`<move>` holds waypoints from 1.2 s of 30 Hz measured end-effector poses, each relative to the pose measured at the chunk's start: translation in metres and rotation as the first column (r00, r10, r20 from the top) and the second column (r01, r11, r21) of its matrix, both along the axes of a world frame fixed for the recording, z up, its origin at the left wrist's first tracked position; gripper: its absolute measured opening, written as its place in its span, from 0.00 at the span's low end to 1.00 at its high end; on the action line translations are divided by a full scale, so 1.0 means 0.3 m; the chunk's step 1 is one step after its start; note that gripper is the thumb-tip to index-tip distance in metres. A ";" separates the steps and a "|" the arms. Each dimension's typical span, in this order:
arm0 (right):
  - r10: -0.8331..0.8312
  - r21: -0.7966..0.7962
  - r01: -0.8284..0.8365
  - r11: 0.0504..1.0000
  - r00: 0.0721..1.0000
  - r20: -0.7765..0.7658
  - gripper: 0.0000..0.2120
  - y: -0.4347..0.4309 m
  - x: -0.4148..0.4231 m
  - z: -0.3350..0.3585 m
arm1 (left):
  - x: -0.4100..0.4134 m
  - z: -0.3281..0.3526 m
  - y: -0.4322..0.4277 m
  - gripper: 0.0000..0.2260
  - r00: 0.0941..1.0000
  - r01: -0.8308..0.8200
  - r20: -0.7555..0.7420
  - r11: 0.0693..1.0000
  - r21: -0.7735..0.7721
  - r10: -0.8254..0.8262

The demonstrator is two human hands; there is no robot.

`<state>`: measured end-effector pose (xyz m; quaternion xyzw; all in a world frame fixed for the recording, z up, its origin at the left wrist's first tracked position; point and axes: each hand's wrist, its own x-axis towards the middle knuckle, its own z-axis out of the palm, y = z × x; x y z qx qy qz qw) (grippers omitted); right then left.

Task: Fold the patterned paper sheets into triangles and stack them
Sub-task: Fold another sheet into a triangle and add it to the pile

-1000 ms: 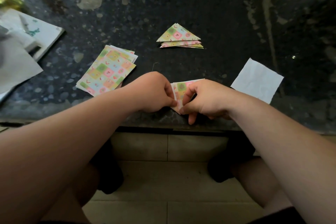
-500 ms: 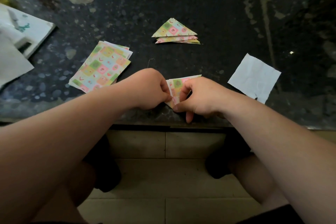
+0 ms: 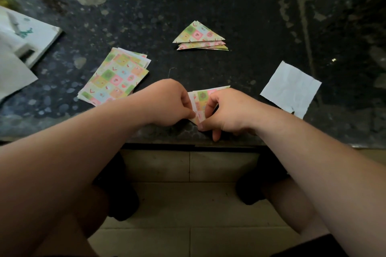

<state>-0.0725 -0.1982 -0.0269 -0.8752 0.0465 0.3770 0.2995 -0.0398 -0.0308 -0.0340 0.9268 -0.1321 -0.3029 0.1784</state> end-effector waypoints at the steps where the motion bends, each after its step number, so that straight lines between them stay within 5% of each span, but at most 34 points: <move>1: -0.002 0.003 0.002 1.000 1.000 0.001 0.11 0.001 0.001 -0.002 | 0.002 0.006 0.006 0.06 1.000 0.020 -0.008 1.000 0.006 -0.020; 36: -0.004 0.020 0.004 1.000 1.000 -0.011 0.07 -0.005 0.002 -0.003 | -0.004 -0.014 -0.029 0.09 0.999 -0.039 -0.002 0.996 0.074 0.039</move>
